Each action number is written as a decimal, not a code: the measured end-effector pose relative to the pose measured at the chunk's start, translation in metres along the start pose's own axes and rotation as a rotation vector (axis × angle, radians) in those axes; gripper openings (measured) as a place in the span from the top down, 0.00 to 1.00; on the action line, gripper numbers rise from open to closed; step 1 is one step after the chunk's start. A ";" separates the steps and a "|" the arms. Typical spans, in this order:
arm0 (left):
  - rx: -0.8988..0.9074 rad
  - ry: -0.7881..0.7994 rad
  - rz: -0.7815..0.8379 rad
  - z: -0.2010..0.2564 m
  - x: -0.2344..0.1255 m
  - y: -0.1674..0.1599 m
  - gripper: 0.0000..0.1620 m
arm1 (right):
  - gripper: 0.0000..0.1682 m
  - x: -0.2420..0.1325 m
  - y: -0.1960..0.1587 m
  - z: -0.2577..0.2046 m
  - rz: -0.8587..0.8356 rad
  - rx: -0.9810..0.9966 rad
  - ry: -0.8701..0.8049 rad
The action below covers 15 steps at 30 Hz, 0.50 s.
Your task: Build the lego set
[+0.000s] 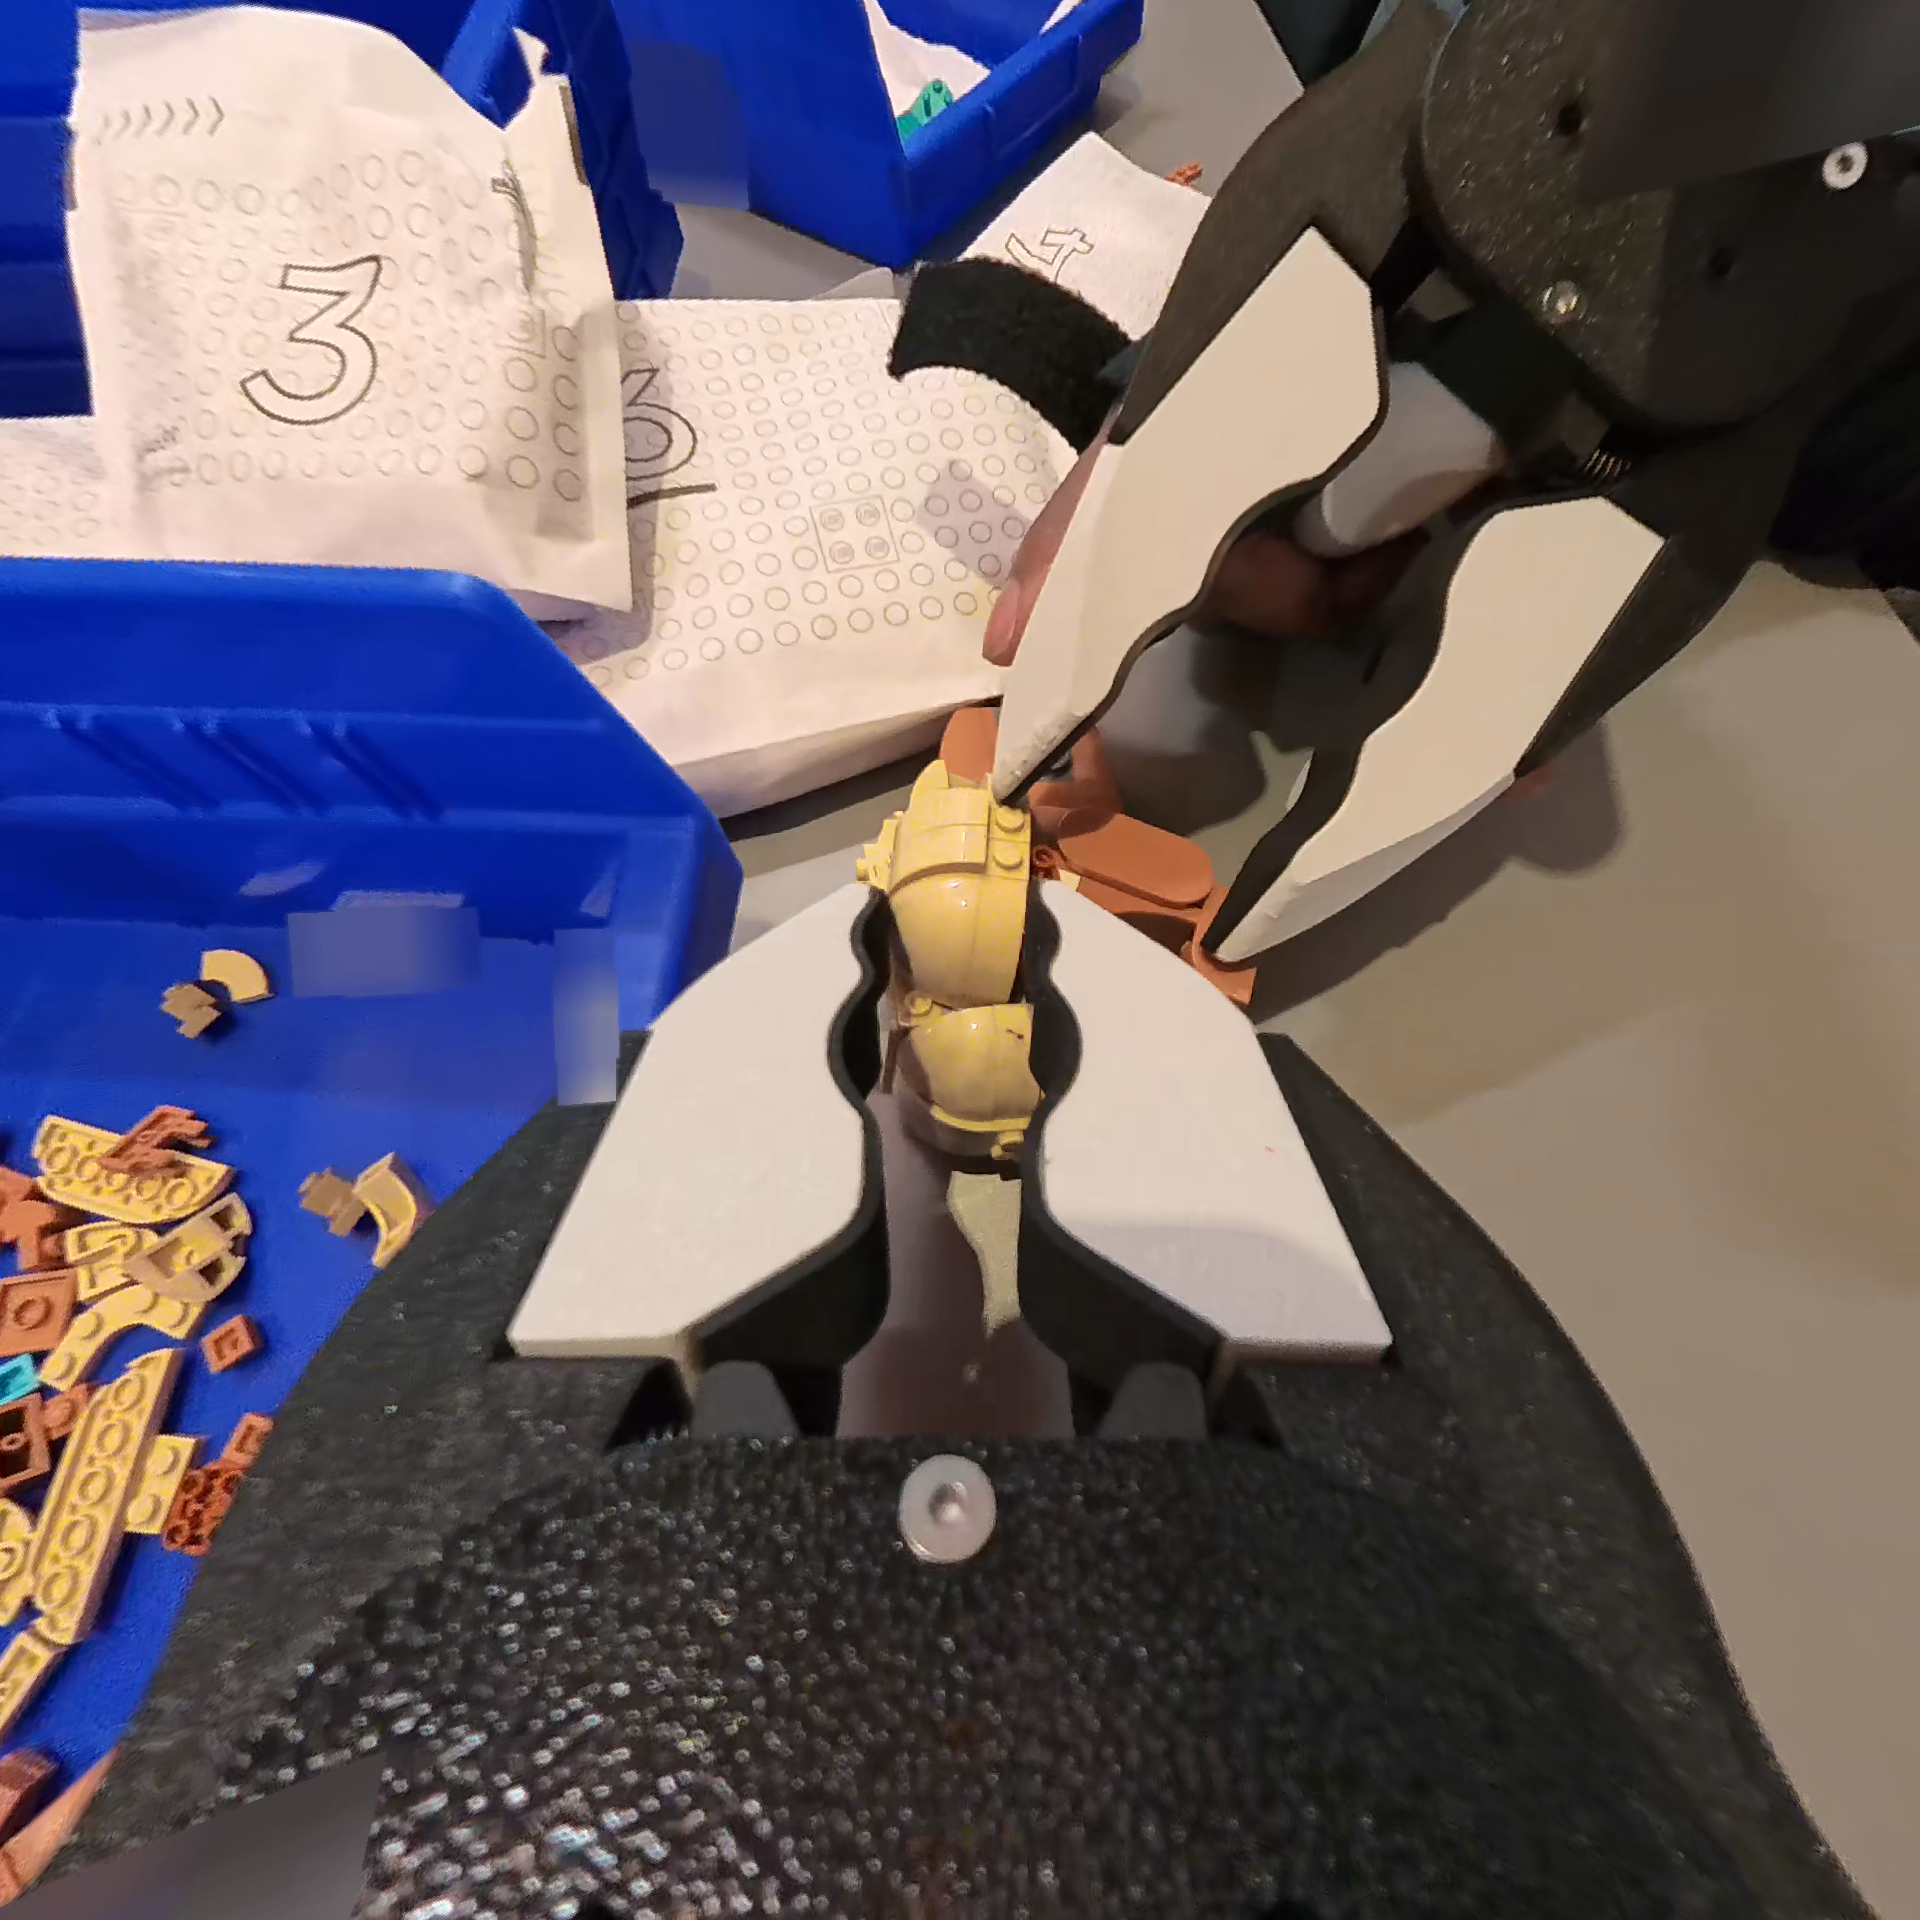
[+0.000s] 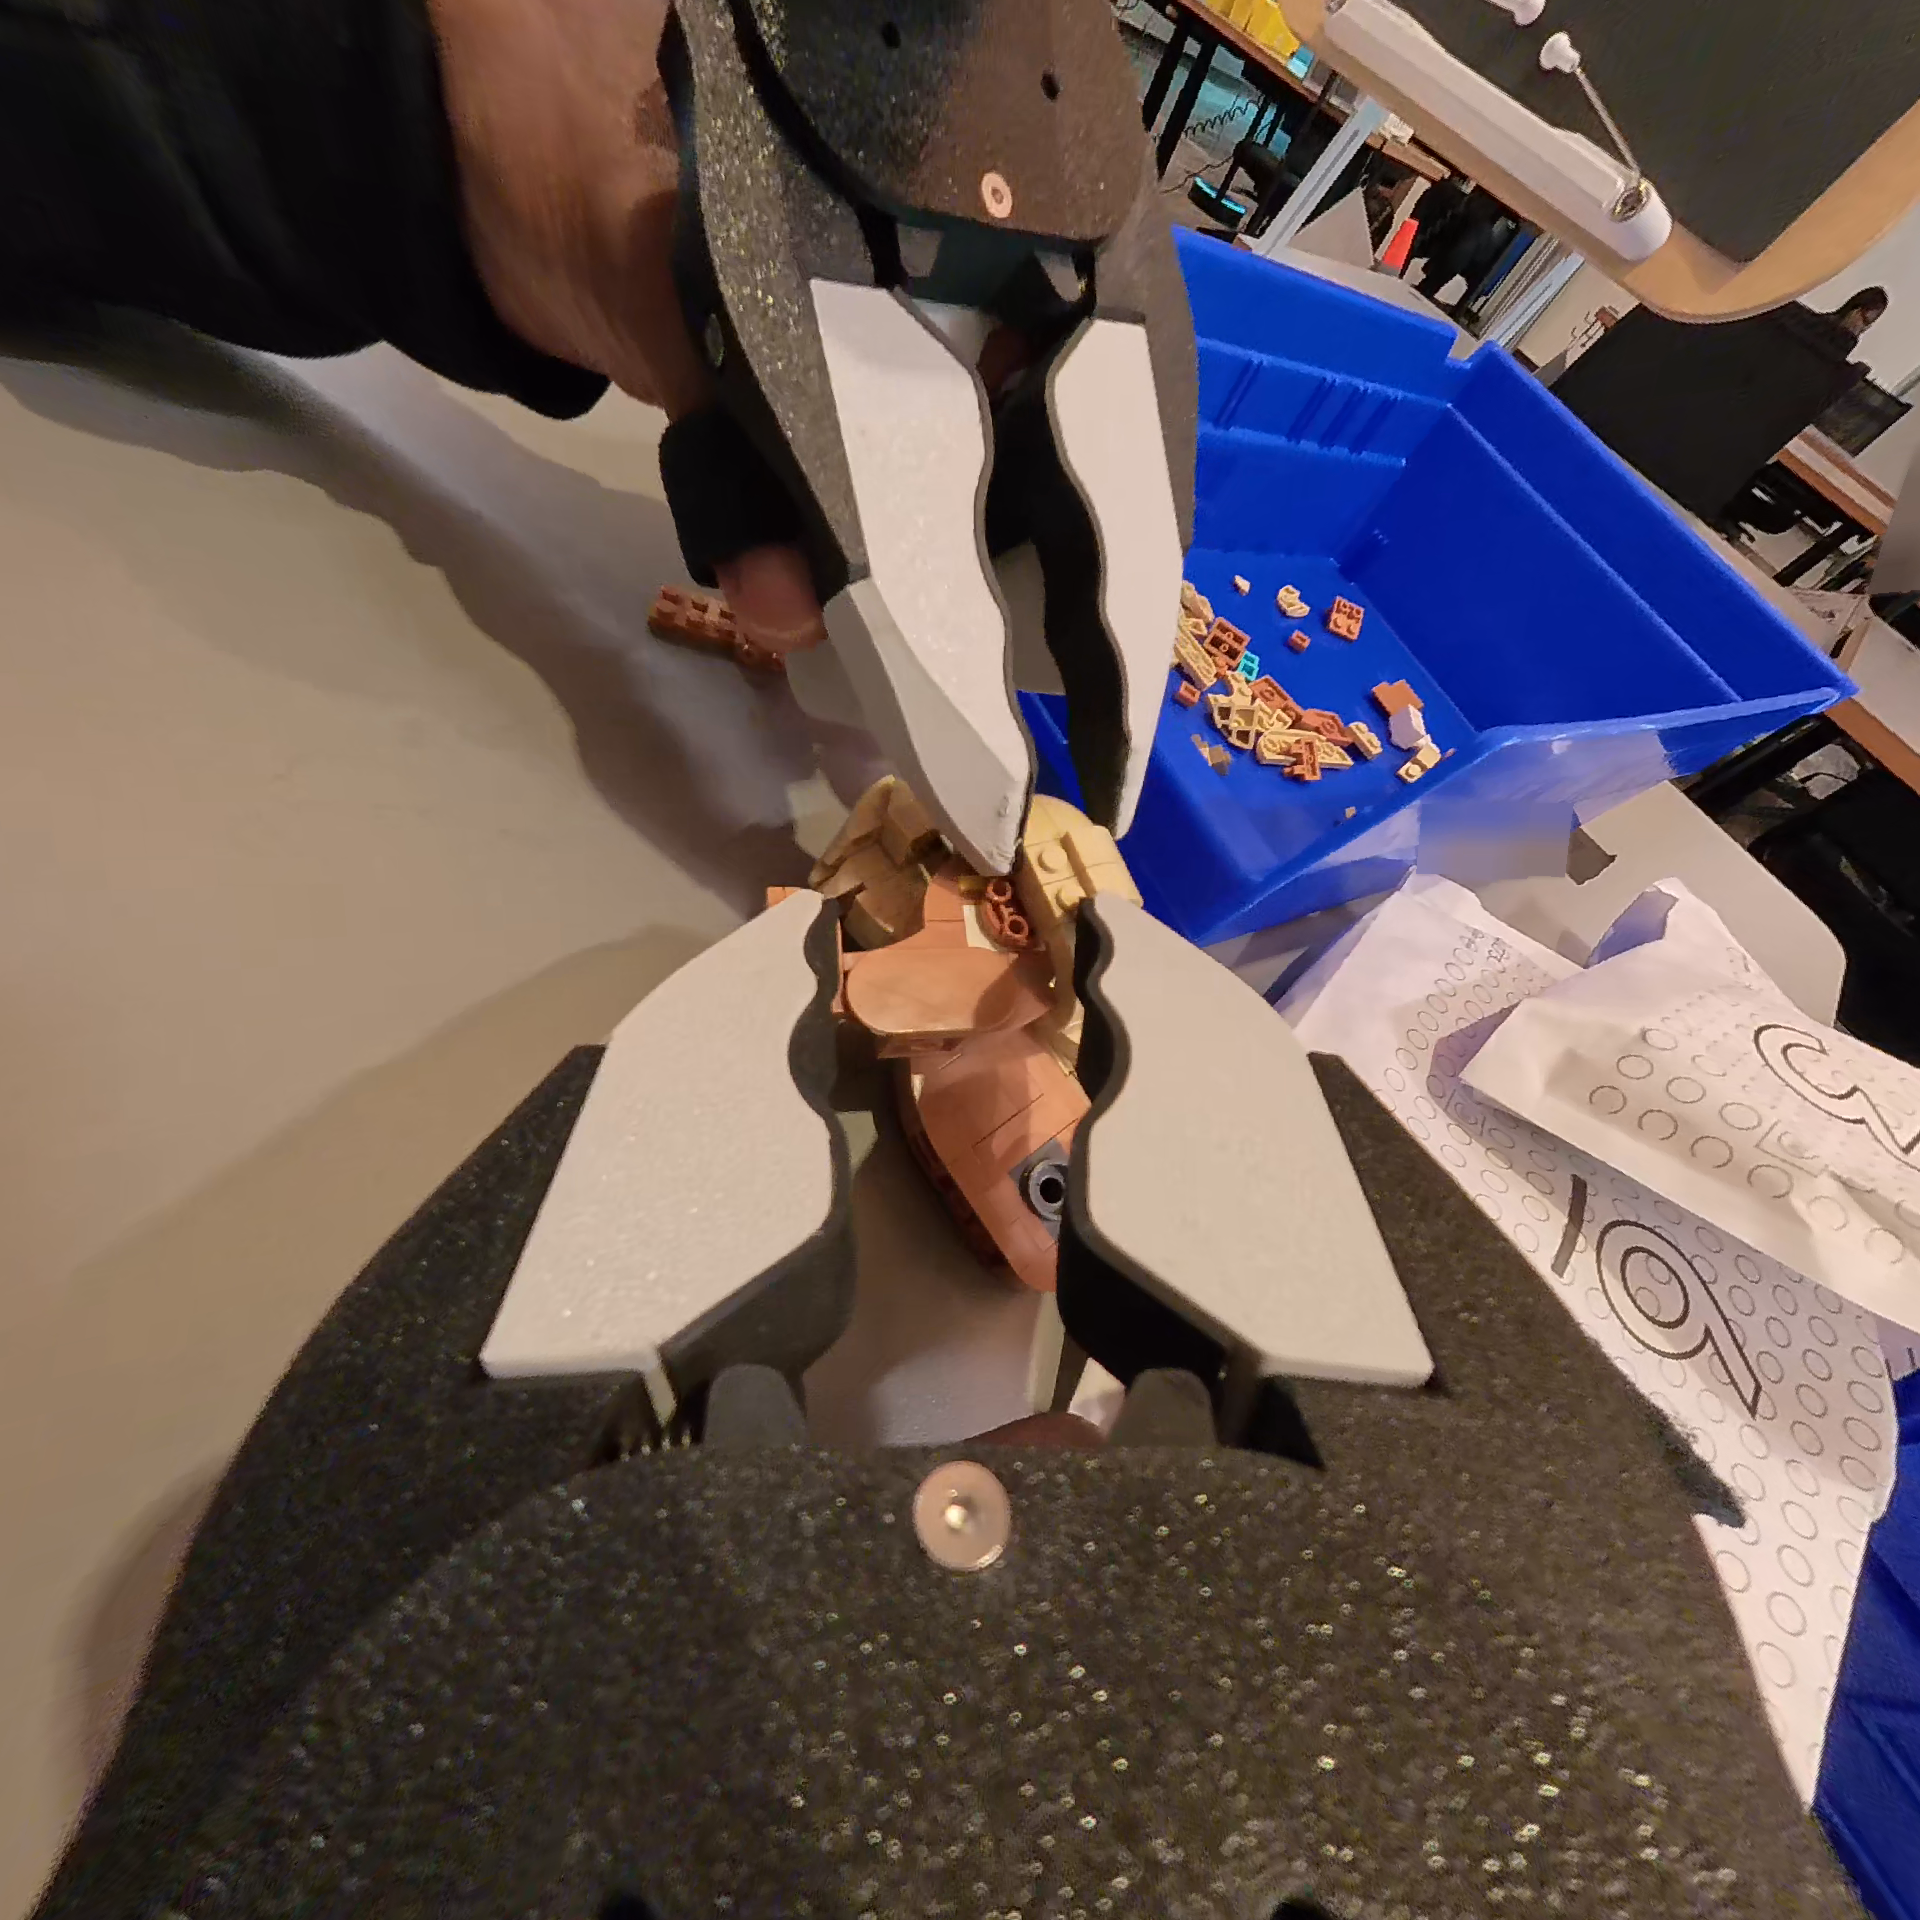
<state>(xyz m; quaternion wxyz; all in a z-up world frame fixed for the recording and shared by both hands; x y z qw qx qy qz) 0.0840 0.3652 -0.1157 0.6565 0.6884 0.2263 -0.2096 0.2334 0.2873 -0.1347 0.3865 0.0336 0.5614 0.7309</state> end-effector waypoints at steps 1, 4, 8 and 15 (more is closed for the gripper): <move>-0.001 0.006 0.005 0.001 0.000 0.000 0.85 | 0.74 0.000 0.000 0.000 0.000 -0.001 0.000; 0.008 0.038 0.019 0.004 0.000 -0.002 0.85 | 0.74 0.000 0.000 -0.001 0.001 -0.006 -0.002; 0.021 0.099 0.055 0.012 -0.003 -0.004 0.86 | 0.74 -0.001 0.002 -0.004 0.009 -0.034 -0.015; 0.001 0.196 0.175 0.028 -0.022 -0.006 0.87 | 0.73 -0.003 0.018 -0.010 0.110 -0.041 -0.042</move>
Point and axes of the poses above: each gripper's, where its closed fingertips meet, x out along the fingers, y out of its top, z = x × y across the jaws, the point moved 10 cm from there along -x, back along the fingers, and after that the axes turned 1 degree about -z, right-handed, at the moved point
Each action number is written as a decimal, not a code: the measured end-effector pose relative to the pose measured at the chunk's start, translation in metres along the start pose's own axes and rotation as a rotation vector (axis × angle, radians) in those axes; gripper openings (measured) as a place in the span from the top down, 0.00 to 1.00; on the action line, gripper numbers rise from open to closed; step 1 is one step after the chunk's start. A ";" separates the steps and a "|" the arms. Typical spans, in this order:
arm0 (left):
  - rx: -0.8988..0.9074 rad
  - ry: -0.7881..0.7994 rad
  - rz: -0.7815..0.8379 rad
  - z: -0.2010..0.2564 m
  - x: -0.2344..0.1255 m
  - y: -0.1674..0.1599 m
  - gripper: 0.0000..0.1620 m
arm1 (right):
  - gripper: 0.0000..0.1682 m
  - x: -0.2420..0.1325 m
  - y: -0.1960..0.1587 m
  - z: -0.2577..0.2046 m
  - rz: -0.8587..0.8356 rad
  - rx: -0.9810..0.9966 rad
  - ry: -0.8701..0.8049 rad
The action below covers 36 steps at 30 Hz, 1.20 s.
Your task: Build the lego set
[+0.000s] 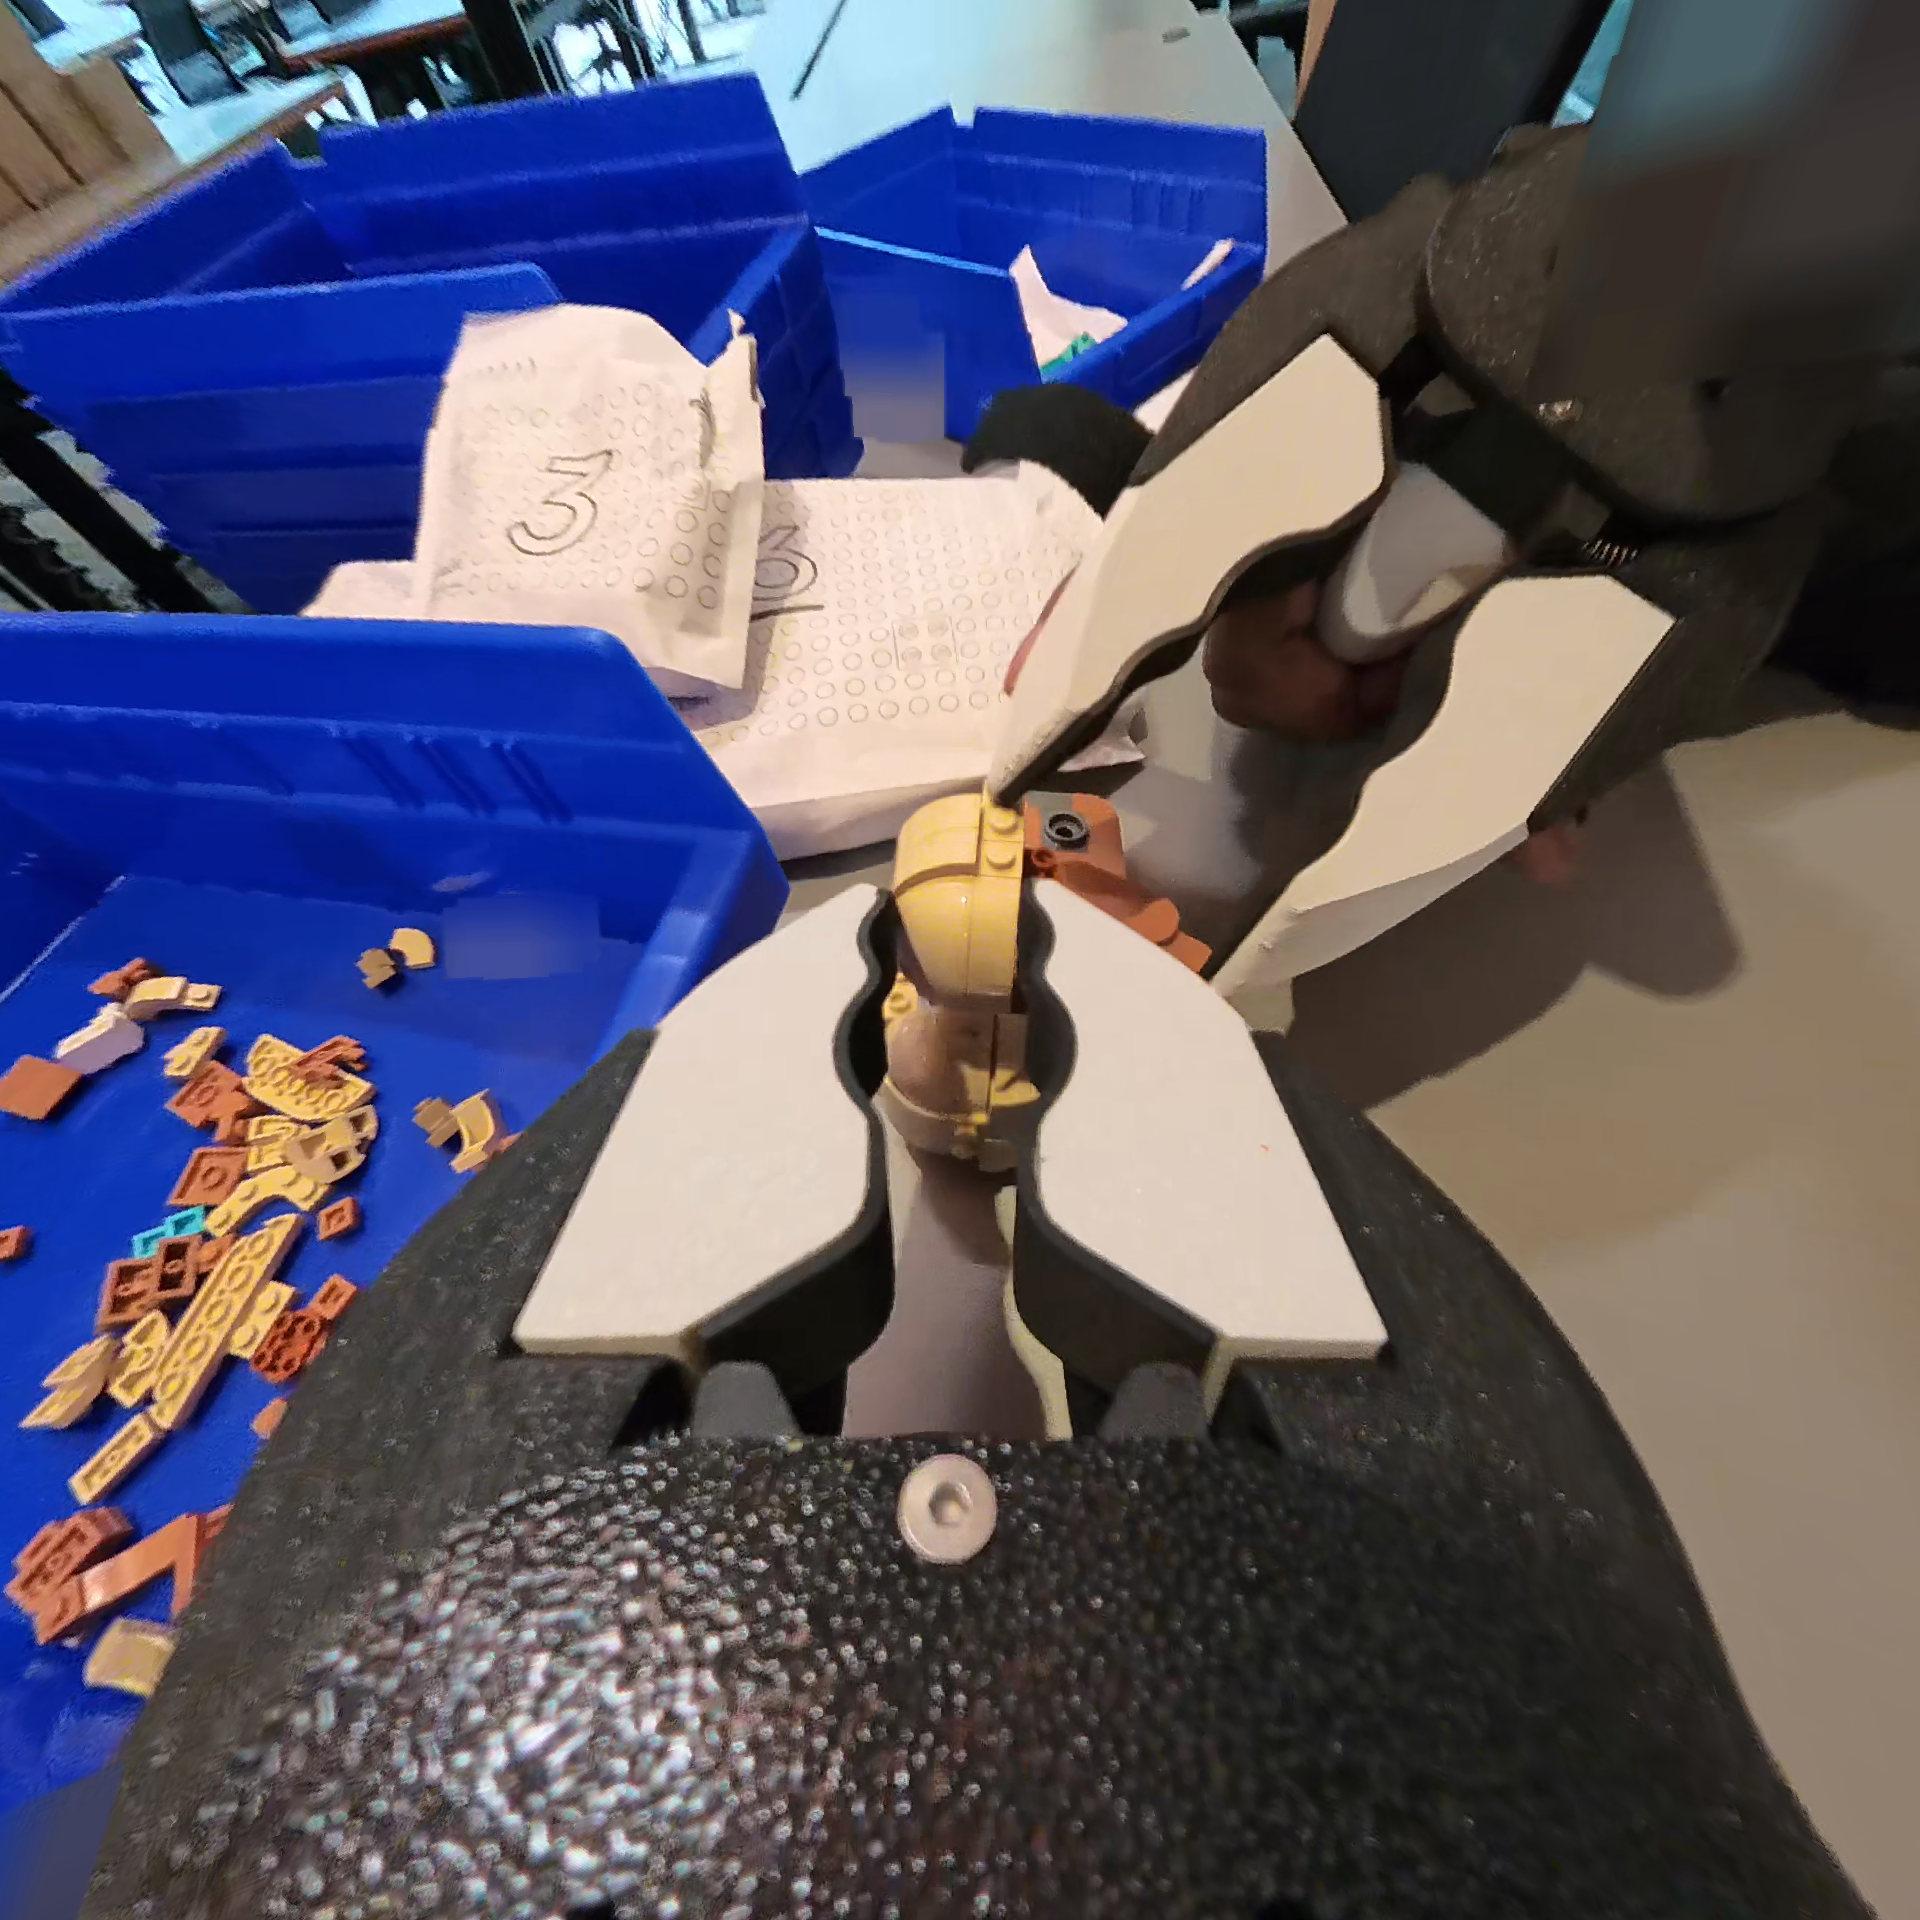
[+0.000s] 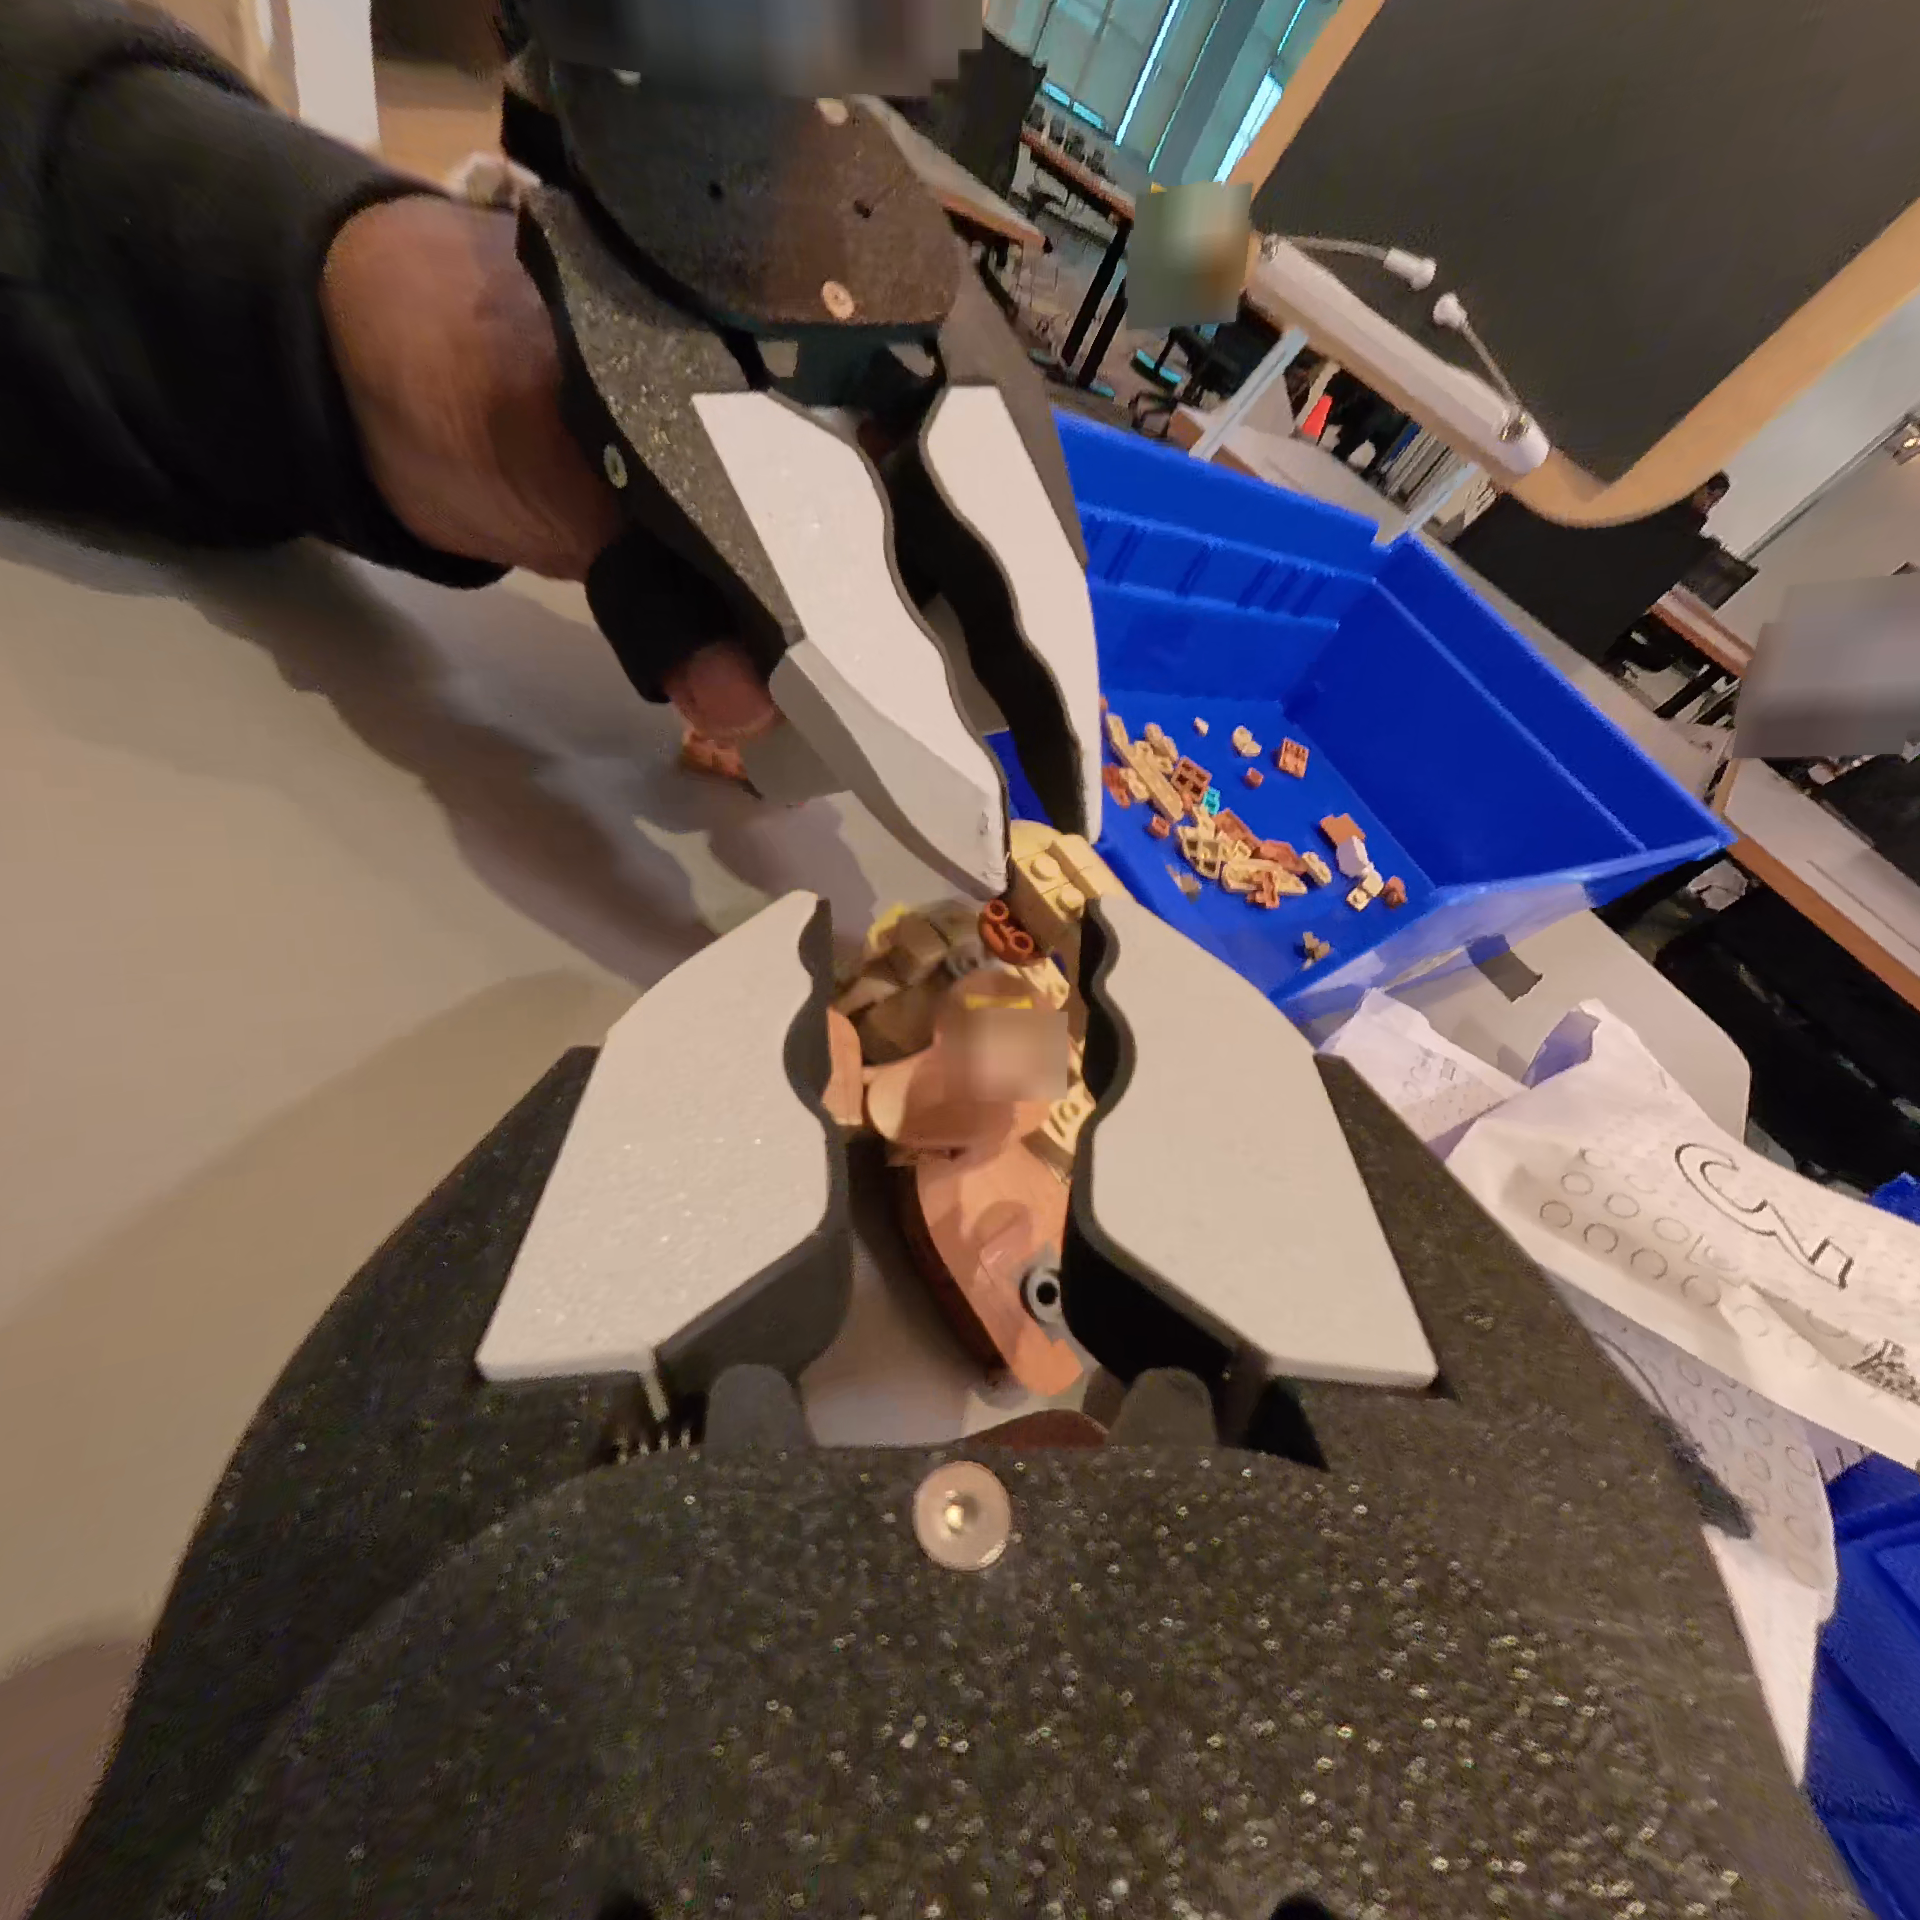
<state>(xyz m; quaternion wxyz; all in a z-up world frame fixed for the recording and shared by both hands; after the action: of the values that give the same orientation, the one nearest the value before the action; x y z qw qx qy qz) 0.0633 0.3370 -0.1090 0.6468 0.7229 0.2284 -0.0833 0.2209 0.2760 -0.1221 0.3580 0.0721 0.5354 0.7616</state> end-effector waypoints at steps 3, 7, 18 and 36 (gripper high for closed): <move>-0.020 0.027 0.050 0.006 -0.014 -0.002 0.87 | 0.73 0.001 0.009 -0.006 0.052 0.002 0.000; -0.033 0.072 0.098 0.017 -0.042 -0.011 0.87 | 0.73 0.009 0.026 -0.019 0.099 -0.014 -0.002; -0.050 0.267 0.105 0.032 -0.148 -0.071 0.87 | 0.74 0.063 0.073 -0.067 0.158 0.012 0.074; -0.239 0.364 0.100 0.028 -0.206 -0.107 0.87 | 0.77 0.144 0.090 -0.089 0.169 0.233 0.193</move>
<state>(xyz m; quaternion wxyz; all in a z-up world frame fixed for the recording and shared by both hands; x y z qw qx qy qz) -0.1604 0.2704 -0.1235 0.6791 0.6547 0.3137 0.1085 0.0296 0.2826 -0.1207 0.2287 0.0845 0.6441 0.7251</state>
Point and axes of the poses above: each gripper's, where its closed fingertips meet, x out along the fingers, y out of its top, z = x × y across the jaws, the point moved 10 cm from there along -x, back along the fingers, and after that the axes turned 1 degree about -z, right-handed, at the moved point
